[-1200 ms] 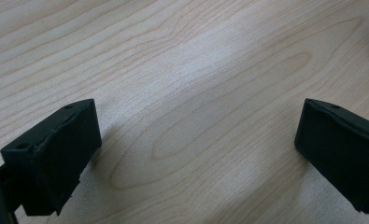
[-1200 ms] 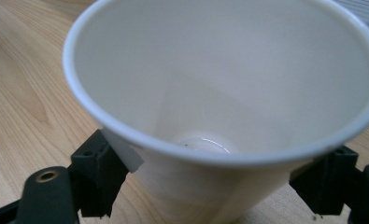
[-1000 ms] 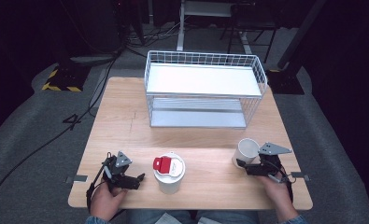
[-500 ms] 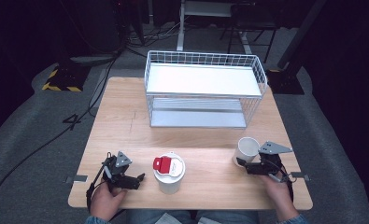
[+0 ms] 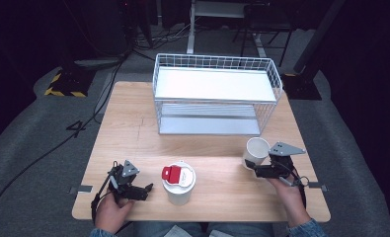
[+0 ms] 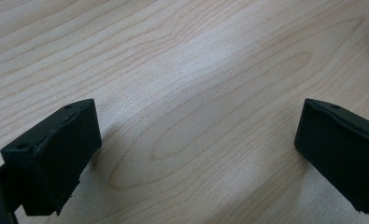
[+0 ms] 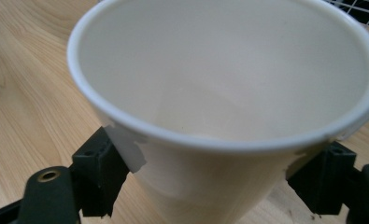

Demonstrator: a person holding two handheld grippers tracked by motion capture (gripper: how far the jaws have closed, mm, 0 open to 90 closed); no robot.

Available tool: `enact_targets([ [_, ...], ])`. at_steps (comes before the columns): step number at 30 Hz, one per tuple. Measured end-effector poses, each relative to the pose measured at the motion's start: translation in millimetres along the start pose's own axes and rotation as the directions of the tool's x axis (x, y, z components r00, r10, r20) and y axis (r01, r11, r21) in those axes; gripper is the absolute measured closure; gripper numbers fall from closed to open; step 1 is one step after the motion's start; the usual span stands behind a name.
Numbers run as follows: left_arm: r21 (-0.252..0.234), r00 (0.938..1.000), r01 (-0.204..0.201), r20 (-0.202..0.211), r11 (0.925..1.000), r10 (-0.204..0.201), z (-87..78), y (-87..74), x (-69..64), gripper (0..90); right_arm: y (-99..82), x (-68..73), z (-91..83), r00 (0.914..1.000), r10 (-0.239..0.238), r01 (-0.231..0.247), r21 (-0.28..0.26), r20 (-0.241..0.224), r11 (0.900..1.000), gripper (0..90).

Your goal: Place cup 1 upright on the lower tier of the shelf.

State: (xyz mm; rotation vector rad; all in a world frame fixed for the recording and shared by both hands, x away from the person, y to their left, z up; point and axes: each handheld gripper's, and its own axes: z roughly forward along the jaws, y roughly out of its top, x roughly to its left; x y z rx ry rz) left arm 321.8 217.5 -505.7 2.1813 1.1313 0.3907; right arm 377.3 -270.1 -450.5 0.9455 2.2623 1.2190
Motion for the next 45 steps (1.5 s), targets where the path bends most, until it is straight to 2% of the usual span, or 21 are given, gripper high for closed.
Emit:
enact_targets([
  [12,0.000,1.0000,0.000,0.000,1.0000,0.000,0.0,0.0,0.0,1.0,33.6,-0.6,10.0,0.9995,-0.033,0.033,-0.004,-0.001,0.9994,22.4],
  [26,0.000,1.0000,0.000,0.000,1.0000,0.000,0.0,0.0,0.0,0.9,55.9,-6.9,25.9,0.9997,-0.020,0.019,-0.021,-0.016,0.9996,22.4],
  [32,0.000,1.0000,0.000,0.000,1.0000,0.000,0.0,0.0,0.0,1.0,63.6,-7.5,30.6,0.9992,-0.039,0.039,-0.018,-0.012,0.9991,22.4],
  [38,0.000,1.0000,0.000,0.000,1.0000,0.000,0.0,0.0,0.0,1.0,77.0,-3.4,38.8,0.9956,-0.094,0.094,0.006,0.007,0.9956,22.3],
  [45,0.000,1.0000,0.000,-0.001,1.0000,0.000,0.0,0.0,-0.1,0.9,81.5,-6.5,52.9,0.9963,-0.085,0.085,0.013,0.000,0.9963,22.4],
])
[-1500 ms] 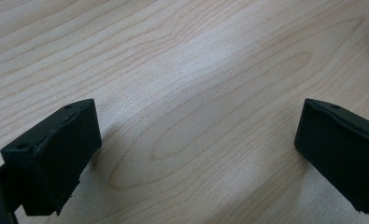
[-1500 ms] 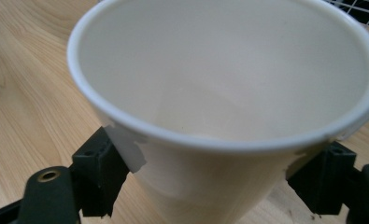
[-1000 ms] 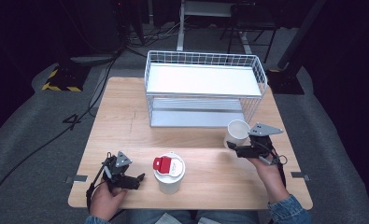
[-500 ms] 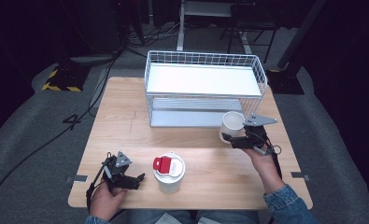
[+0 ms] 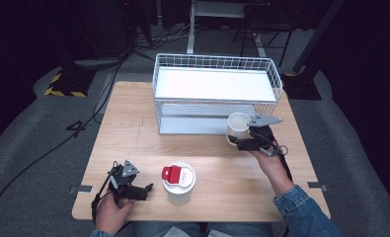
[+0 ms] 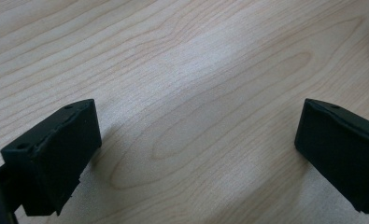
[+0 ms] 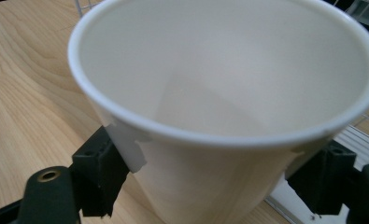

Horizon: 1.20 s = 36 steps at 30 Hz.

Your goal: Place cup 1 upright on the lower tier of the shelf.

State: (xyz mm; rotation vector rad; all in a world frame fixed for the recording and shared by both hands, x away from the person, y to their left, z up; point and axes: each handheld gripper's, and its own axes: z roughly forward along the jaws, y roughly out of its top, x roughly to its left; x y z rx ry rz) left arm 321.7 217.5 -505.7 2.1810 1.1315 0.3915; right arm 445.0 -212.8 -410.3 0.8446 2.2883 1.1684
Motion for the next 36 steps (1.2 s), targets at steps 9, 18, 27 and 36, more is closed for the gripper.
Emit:
enact_targets([
  [9,-0.005,0.9999,0.008,-0.007,1.0000,-0.008,0.1,-0.4,-0.8,1.0,4.8,-2.4,18.6,0.9995,0.028,-0.028,-0.024,-0.015,0.9993,22.3],
  [18,-0.003,0.9999,0.008,-0.014,1.0000,-0.008,1.4,1.3,-0.2,0.7,12.6,-2.1,39.1,0.9999,0.012,-0.012,-0.029,-0.001,0.9995,22.4],
  [27,-0.005,0.9996,0.020,-0.017,0.9998,-0.020,4.6,4.8,0.5,0.6,10.6,-2.9,61.7,0.9996,0.015,-0.014,-0.040,0.024,0.9991,22.4],
  [36,-0.007,0.9997,0.019,-0.018,0.9998,-0.019,5.5,5.6,0.7,0.6,9.6,-0.9,80.7,0.9952,0.001,0.004,-0.051,0.098,0.9987,22.3],
])
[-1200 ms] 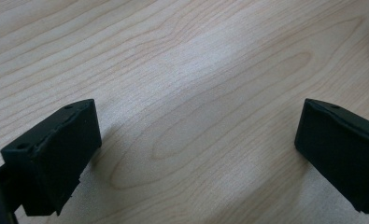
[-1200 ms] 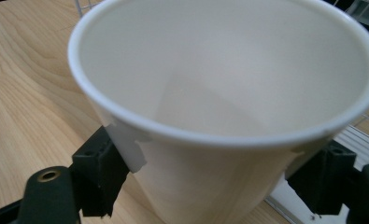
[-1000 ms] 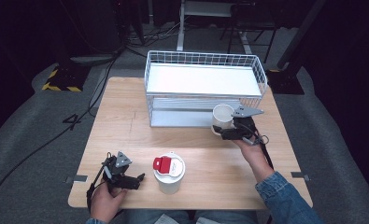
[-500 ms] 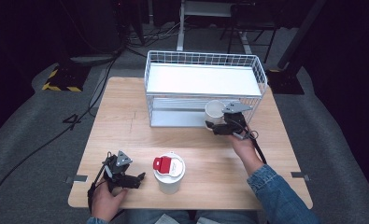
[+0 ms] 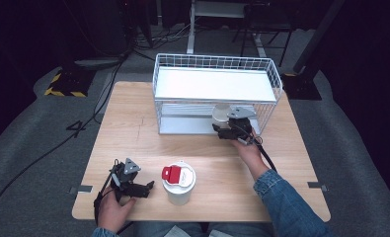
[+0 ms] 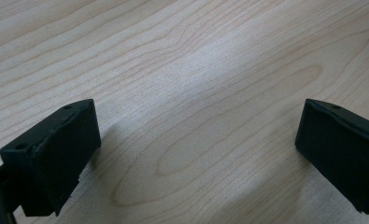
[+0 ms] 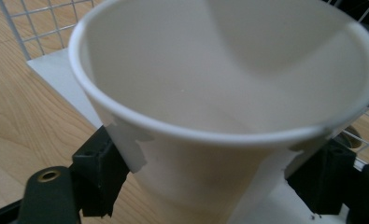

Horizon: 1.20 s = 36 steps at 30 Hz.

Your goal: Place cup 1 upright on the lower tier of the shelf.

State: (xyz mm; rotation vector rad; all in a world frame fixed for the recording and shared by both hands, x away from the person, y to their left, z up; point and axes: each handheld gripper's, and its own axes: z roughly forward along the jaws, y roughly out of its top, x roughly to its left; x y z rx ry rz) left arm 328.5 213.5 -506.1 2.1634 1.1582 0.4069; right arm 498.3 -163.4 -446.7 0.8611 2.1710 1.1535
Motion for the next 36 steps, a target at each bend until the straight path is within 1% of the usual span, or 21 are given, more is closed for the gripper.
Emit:
enact_targets([
  [2,0.001,1.0000,0.001,0.001,1.0000,-0.001,-0.1,0.0,0.0,0.6,-0.1,-0.3,3.4,1.0000,-0.003,0.003,0.002,0.005,1.0000,22.4],
  [11,0.001,1.0000,0.000,0.001,1.0000,0.000,-0.1,0.0,0.0,0.6,-2.3,-3.6,16.5,0.9994,0.034,-0.034,0.013,0.004,0.9994,22.4],
  [17,0.000,1.0000,0.001,0.000,1.0000,-0.001,0.0,0.0,0.0,0.6,-2.8,-5.4,22.1,0.9990,0.045,-0.045,0.012,0.002,0.9989,22.3],
  [24,0.000,1.0000,0.001,0.000,1.0000,-0.001,0.0,0.0,-0.1,0.6,-7.1,-8.8,32.1,0.9967,0.081,-0.081,0.005,0.004,0.9967,22.3],
  [28,0.000,1.0000,0.001,0.000,1.0000,-0.001,0.0,0.0,-0.1,0.6,-8.9,-11.2,34.2,0.9938,0.112,-0.112,0.007,0.003,0.9937,22.3],
  [29,0.003,1.0000,-0.002,0.000,1.0000,0.002,-0.3,0.1,0.1,0.6,-8.9,-11.2,34.2,0.9938,0.112,-0.112,0.007,0.003,0.9937,22.3],
  [30,0.003,1.0000,-0.001,0.001,1.0000,0.001,-0.3,0.1,0.0,0.6,-9.6,-12.5,35.1,0.9919,0.127,-0.127,0.008,-0.001,0.9919,22.3],
  [33,0.002,1.0000,0.000,0.000,1.0000,0.000,-0.2,0.0,0.0,0.6,-10.0,-13.8,35.7,0.9904,0.138,-0.138,0.014,0.000,0.9903,22.3],
  [34,0.005,1.0000,-0.001,-0.001,1.0000,0.001,-0.6,-0.1,-0.1,0.6,-10.7,-16.2,37.2,0.9905,0.137,-0.137,0.011,0.000,0.9905,22.2],
  [36,0.005,1.0000,-0.001,-0.001,1.0000,0.001,-0.6,-0.1,-0.1,0.6,-11.0,-17.5,38.1,0.9886,0.151,-0.151,0.008,-0.003,0.9885,22.2],
])
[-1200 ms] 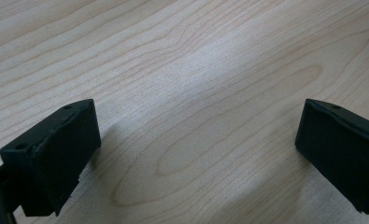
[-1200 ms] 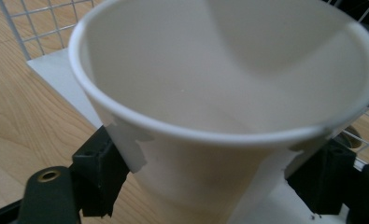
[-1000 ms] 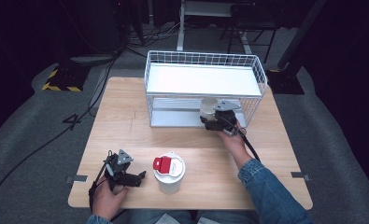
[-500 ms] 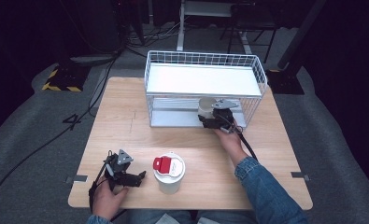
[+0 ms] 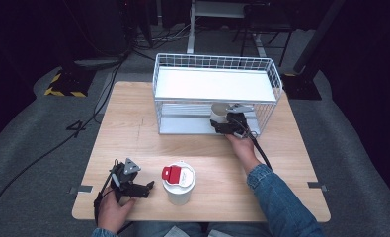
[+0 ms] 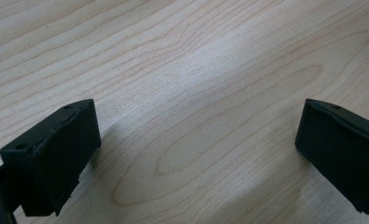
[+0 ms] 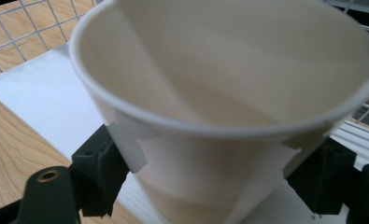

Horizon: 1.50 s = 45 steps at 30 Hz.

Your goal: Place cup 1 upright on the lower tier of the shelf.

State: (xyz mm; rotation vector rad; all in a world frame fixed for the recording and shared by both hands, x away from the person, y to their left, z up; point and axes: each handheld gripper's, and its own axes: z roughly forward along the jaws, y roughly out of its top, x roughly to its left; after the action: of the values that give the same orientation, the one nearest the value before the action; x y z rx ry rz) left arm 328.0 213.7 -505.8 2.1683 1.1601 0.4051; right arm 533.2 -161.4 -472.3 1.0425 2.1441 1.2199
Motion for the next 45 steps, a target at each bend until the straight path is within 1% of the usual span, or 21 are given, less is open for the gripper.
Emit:
enact_targets([
  [5,-0.002,1.0000,0.000,0.000,1.0000,0.000,0.2,-0.1,0.0,0.6,1.1,-0.8,1.5,1.0000,0.002,-0.002,0.009,-0.001,1.0000,22.1],
  [10,-0.003,1.0000,0.005,-0.001,1.0000,-0.005,0.1,-0.4,-0.7,0.6,1.5,-0.4,2.4,0.9999,-0.014,0.014,0.016,0.003,0.9998,21.5],
  [13,-0.003,1.0000,0.005,-0.002,1.0000,-0.005,0.1,-0.4,-0.7,0.6,1.2,0.3,3.2,0.9995,-0.029,0.029,0.015,0.008,0.9995,19.0],
  [17,-0.003,1.0000,0.005,-0.001,1.0000,-0.005,0.1,-0.4,-0.7,0.6,1.7,0.0,2.7,0.9997,-0.019,0.019,0.008,0.017,0.9998,15.5],
  [19,-0.003,1.0000,0.005,-0.002,1.0000,-0.005,0.1,-0.4,-0.7,0.6,2.1,0.0,2.2,0.9994,-0.021,0.021,0.007,0.026,0.9997,14.8],
  [21,-0.003,1.0000,0.005,-0.002,1.0000,-0.005,0.1,-0.4,-0.7,0.6,2.2,0.0,1.9,0.9995,-0.021,0.021,0.006,0.025,0.9998,14.7],
  [22,-0.004,1.0000,0.006,-0.002,1.0000,-0.006,0.2,-0.4,-0.7,0.6,2.5,-0.2,0.5,0.9992,-0.018,0.017,0.009,0.035,0.9998,14.2],
  [25,-0.001,1.0000,0.005,-0.001,1.0000,-0.005,0.0,-0.3,-0.7,0.6,2.3,-0.5,-0.9,0.9991,-0.010,0.010,0.008,0.042,0.9999,12.3],
  [26,-0.003,1.0000,0.006,-0.002,1.0000,-0.006,0.1,-0.4,-0.7,0.6,2.0,-1.1,-2.0,0.9987,-0.017,0.017,0.000,0.048,0.9999,11.6],
  [28,-0.003,1.0000,0.005,-0.002,1.0000,-0.005,0.1,-0.3,-0.7,0.6,1.1,-1.2,-6.7,0.9986,-0.021,0.021,-0.007,0.049,0.9998,11.6],
  [29,-0.003,1.0000,0.004,-0.002,1.0000,-0.004,0.1,-0.3,-0.5,0.6,0.8,0.2,-9.4,0.9987,-0.007,0.007,0.002,0.050,1.0000,11.3],
  [31,-0.003,1.0000,0.005,-0.001,1.0000,-0.005,0.1,-0.3,-0.6,0.6,0.0,0.0,-13.0,0.9980,-0.021,0.021,-0.001,0.059,0.9998,9.4],
  [33,-0.003,1.0000,0.005,-0.002,1.0000,-0.005,0.1,-0.4,-0.7,0.6,-0.5,0.0,-15.2,0.9978,-0.023,0.023,-0.001,0.063,0.9997,8.9],
  [35,-0.003,1.0000,0.006,-0.002,1.0000,-0.006,0.1,-0.4,-0.7,0.6,-1.3,-0.2,-22.2,0.9980,-0.013,0.013,-0.001,0.061,0.9999,8.6],
  [37,-0.003,1.0000,0.005,-0.002,1.0000,-0.005,0.1,-0.3,-0.6,0.6,-1.6,-0.7,-32.1,0.9979,-0.023,0.023,-0.006,0.061,0.9997,8.5],
  [38,-0.003,1.0000,0.005,-0.002,1.0000,-0.005,0.1,-0.3,-0.6,0.6,-1.6,-0.7,-32.1,0.9979,-0.023,0.023,-0.006,0.061,0.9997,8.5],
  [39,-0.003,1.0000,0.005,-0.002,1.0000,-0.005,0.1,-0.3,-0.6,0.6,-2.4,-0.6,-38.2,0.9983,-0.027,0.027,-0.006,0.052,0.9996,8.6],
  [41,-0.003,1.0000,0.003,-0.002,1.0000,-0.003,0.1,-0.3,-0.5,0.6,-3.5,-0.5,-44.8,0.9985,-0.029,0.030,-0.010,0.047,0.9995,8.6],
  [45,-0.004,1.0000,0.006,-0.002,1.0000,-0.006,0.2,-0.3,-0.7,0.6,-5.1,0.1,-58.4,0.9993,-0.023,0.023,-0.021,0.029,0.9995,8.6],
])
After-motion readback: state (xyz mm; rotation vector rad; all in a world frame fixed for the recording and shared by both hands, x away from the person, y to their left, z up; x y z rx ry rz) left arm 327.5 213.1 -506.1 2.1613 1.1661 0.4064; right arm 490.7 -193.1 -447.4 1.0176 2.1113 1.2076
